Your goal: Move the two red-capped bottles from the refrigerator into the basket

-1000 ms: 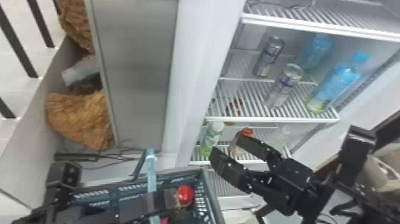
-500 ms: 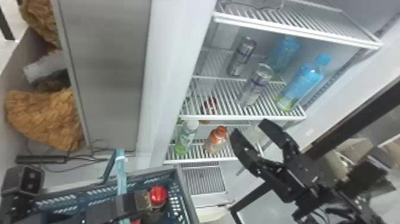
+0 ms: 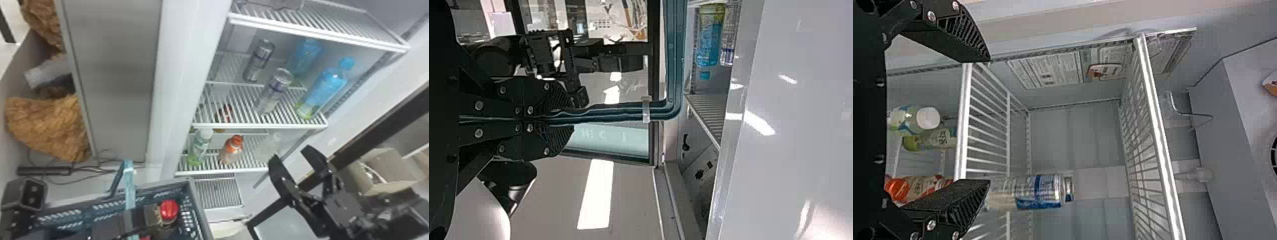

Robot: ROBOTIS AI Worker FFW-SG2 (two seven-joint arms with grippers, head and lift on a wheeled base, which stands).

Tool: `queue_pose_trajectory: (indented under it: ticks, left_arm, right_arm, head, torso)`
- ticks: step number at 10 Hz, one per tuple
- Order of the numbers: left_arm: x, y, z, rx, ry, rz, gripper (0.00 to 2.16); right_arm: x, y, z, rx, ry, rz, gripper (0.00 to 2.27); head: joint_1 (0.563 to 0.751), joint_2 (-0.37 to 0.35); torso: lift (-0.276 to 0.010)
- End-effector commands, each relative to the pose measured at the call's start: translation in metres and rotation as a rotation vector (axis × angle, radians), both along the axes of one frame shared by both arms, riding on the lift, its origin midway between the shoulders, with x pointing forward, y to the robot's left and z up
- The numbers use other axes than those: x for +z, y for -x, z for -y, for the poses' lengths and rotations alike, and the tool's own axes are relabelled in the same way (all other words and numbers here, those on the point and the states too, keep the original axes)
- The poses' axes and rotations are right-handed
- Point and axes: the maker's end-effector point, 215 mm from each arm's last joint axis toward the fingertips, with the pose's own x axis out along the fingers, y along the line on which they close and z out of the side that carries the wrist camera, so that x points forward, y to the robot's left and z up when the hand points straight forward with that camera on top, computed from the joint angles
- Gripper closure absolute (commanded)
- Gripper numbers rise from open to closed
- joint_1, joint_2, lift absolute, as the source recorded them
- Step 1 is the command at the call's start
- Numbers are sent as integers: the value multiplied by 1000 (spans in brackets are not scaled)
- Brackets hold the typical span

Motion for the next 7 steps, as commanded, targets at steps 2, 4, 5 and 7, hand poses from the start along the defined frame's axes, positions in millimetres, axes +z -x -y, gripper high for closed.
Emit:
queue_pose_trajectory:
  ticks: [2, 4, 5, 7]
  left_arm:
    - [1, 0, 0, -2, 0, 2, 1204]
    - [0, 0, 1, -2, -3, 2, 1204]
    - [-1, -1, 0, 0, -6, 2, 1204]
    - [0, -1, 0, 0, -4, 4, 1204]
  right_arm:
    - [-1, 21, 17, -43, 63, -11, 162]
    - [-8, 32, 25, -55, 91, -28, 162]
    - [-12, 37, 25, -53, 101, -40, 162]
    - [-16, 45, 24, -51, 102, -60, 162]
  head:
    - [695, -350]
    - [695, -350]
    - [695, -350]
    - [695, -350]
  torso:
    - [0]
    - [0]
    - [0]
    - [0]
